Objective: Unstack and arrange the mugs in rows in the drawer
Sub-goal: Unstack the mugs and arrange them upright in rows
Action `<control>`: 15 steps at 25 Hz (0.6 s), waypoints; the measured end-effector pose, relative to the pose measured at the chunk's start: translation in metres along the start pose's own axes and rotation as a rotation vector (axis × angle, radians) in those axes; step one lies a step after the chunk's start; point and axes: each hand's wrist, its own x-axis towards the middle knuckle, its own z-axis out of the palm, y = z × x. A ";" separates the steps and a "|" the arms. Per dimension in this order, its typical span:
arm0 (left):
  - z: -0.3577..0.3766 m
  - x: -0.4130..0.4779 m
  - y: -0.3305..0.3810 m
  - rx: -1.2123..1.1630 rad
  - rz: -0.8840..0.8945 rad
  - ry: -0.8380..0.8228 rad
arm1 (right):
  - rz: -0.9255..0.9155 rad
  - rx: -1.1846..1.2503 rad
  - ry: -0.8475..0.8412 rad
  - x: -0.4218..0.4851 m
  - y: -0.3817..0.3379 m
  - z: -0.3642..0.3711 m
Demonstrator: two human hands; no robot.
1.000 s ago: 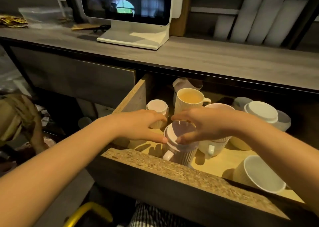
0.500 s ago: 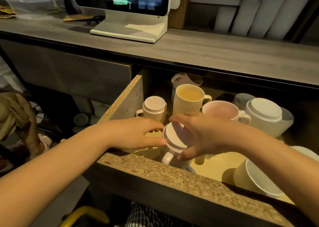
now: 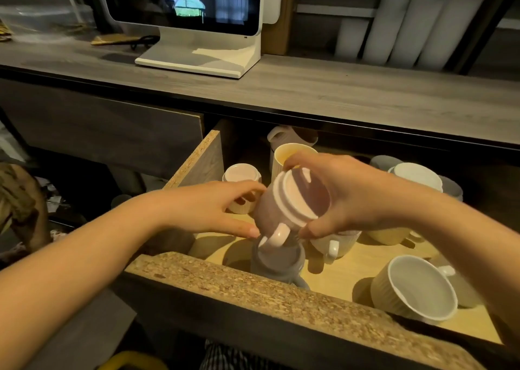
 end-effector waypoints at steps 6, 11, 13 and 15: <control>-0.030 0.032 0.023 -0.122 0.190 0.008 | -0.001 0.423 0.139 -0.013 0.037 -0.013; -0.021 0.039 0.026 -0.252 0.275 0.138 | -0.035 0.611 0.120 -0.021 0.053 -0.006; -0.023 0.037 0.023 -0.288 0.297 0.204 | -0.060 0.608 0.061 -0.021 0.052 -0.008; -0.026 0.033 0.020 -0.289 0.297 0.253 | -0.066 0.596 0.022 -0.018 0.049 -0.007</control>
